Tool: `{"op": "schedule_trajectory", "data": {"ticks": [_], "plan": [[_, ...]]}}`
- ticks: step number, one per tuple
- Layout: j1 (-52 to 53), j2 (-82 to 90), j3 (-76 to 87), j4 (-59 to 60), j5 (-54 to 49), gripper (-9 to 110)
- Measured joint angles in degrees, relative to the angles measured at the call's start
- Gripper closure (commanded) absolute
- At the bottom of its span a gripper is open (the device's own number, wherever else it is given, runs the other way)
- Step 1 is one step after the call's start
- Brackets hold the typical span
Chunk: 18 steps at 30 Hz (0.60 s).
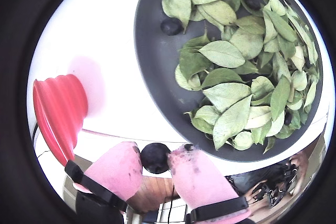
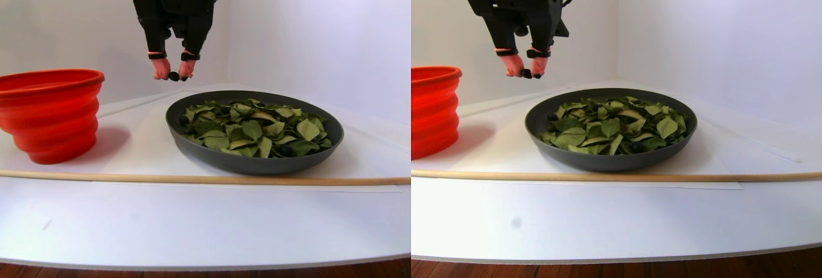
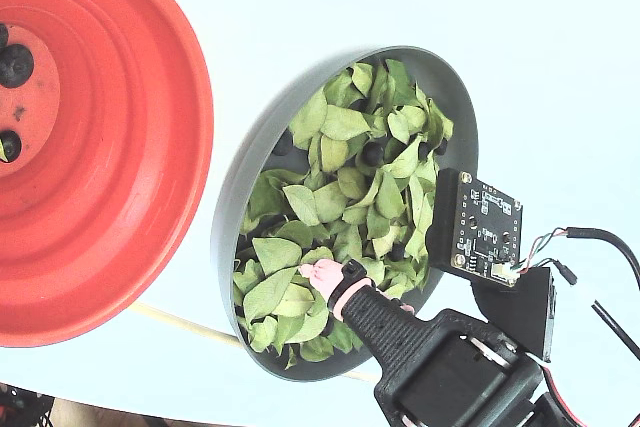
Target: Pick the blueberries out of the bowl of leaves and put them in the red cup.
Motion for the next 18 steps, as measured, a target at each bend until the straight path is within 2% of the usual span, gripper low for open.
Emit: {"op": "schedule_trajectory", "data": {"ticks": [18], "plan": [[-8.35,4.31,0.0,3.16,6.06,92]]}}
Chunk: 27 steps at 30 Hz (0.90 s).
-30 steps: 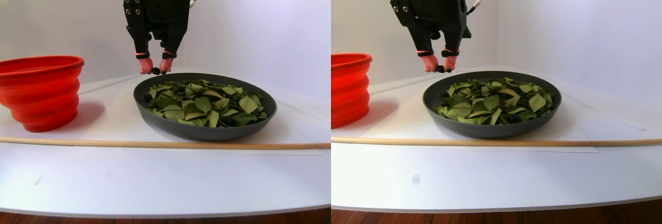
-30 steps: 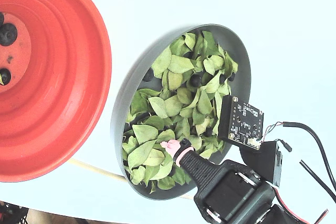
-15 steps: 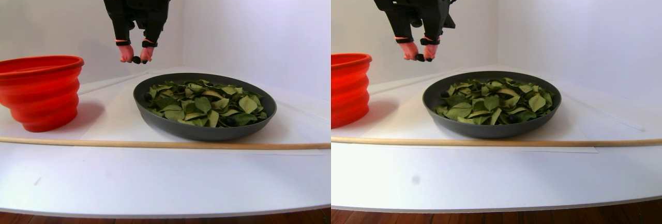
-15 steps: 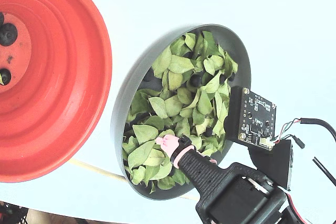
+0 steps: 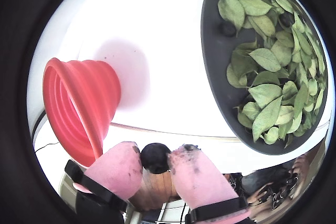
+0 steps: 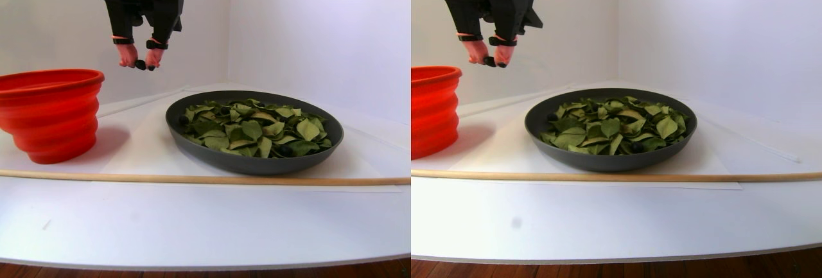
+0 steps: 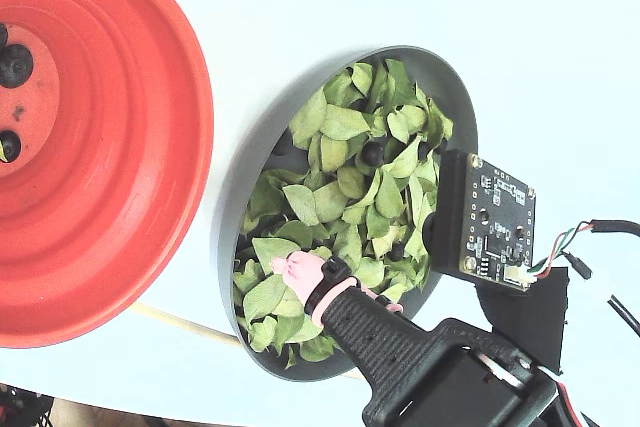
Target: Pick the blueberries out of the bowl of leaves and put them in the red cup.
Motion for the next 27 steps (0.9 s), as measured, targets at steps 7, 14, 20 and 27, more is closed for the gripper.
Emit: {"op": "schedule_trajectory", "data": {"ticks": [7,14,20,27], "plan": [[-2.55,1.05,0.0,0.09,1.85,92],[-5.71,1.05,0.0,0.09,3.34,92],[-8.88,1.05,0.0,-0.44,5.1,92],[-11.6,0.88,0.0,-2.37,6.94,92]]}}
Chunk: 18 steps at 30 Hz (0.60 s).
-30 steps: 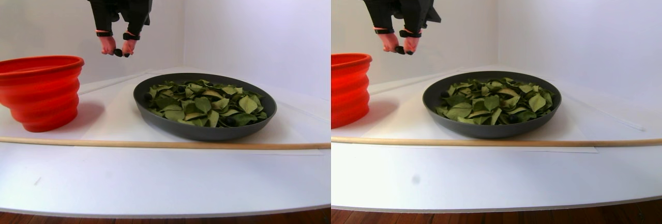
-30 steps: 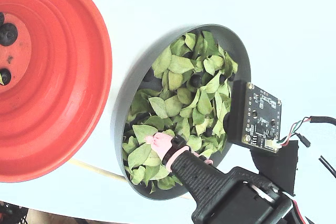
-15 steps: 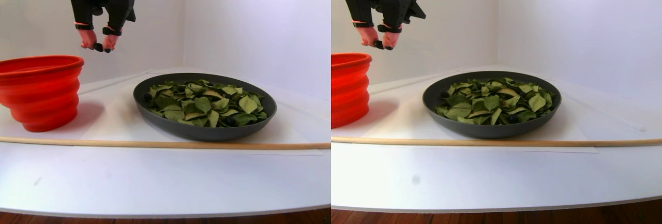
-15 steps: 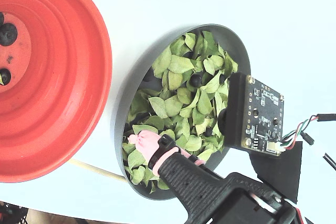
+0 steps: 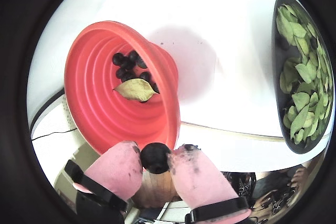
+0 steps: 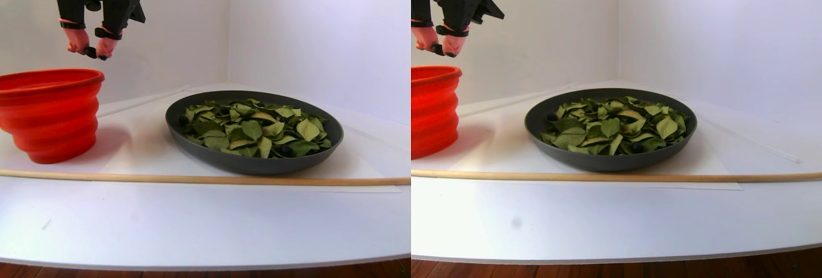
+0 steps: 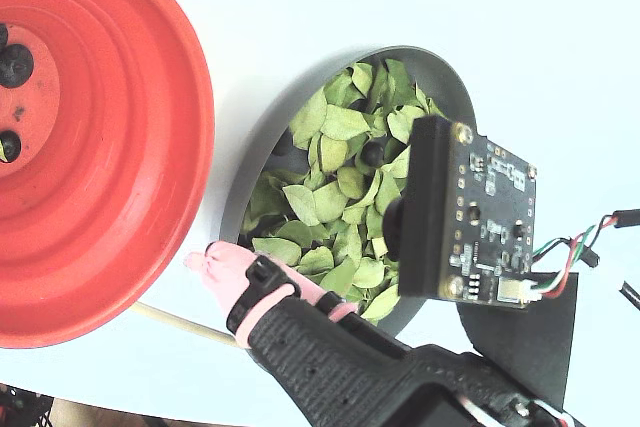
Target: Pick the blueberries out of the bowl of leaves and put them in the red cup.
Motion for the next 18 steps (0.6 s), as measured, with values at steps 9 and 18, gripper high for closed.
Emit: {"op": "schedule_trajectory", "data": {"ticks": [9,18], "plan": [[-3.16,-4.22,0.0,-3.96,1.67,91],[-4.39,-8.79,-1.93,-8.17,2.99,91]]}}
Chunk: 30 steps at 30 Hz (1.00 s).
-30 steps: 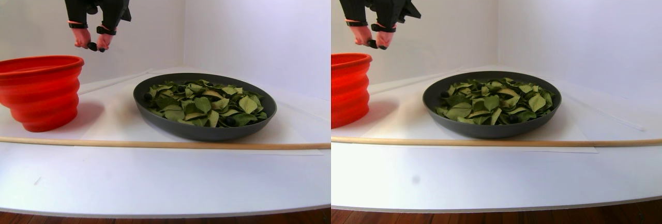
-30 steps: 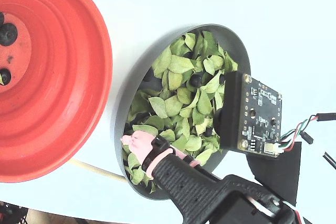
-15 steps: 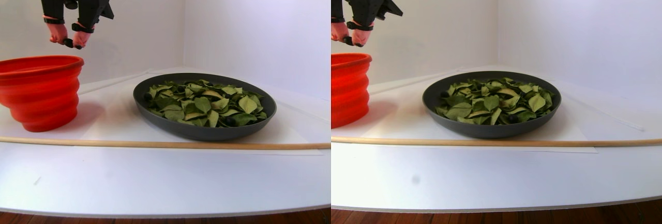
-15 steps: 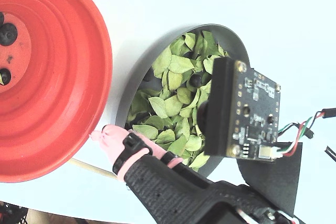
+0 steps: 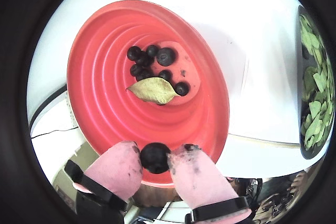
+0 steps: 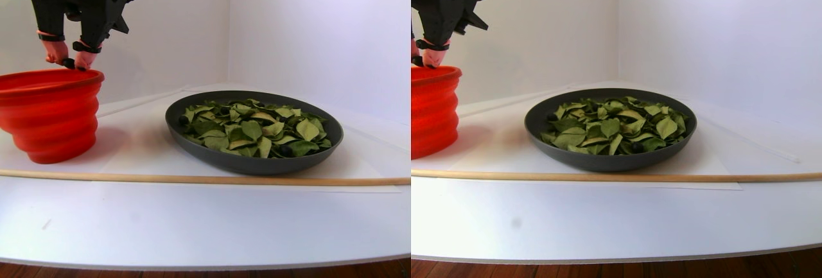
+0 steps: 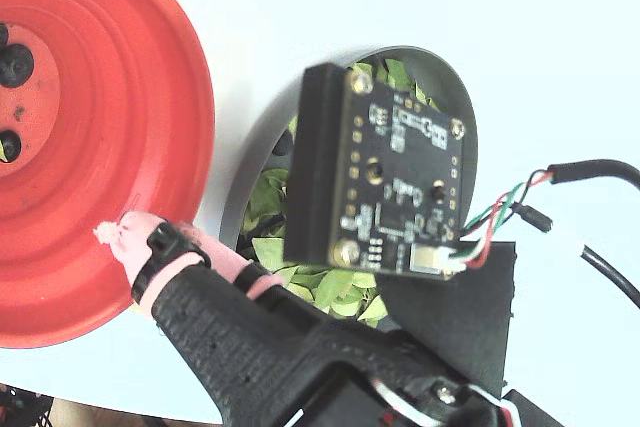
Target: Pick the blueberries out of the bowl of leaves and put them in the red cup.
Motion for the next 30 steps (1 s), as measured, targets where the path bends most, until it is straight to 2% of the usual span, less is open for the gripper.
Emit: {"op": "schedule_trajectory", "data": {"ticks": [14,30], "plan": [[-0.18,-3.16,-0.97,-5.36,1.93,87],[6.15,-0.18,-2.02,1.05,-0.18,87]]}}
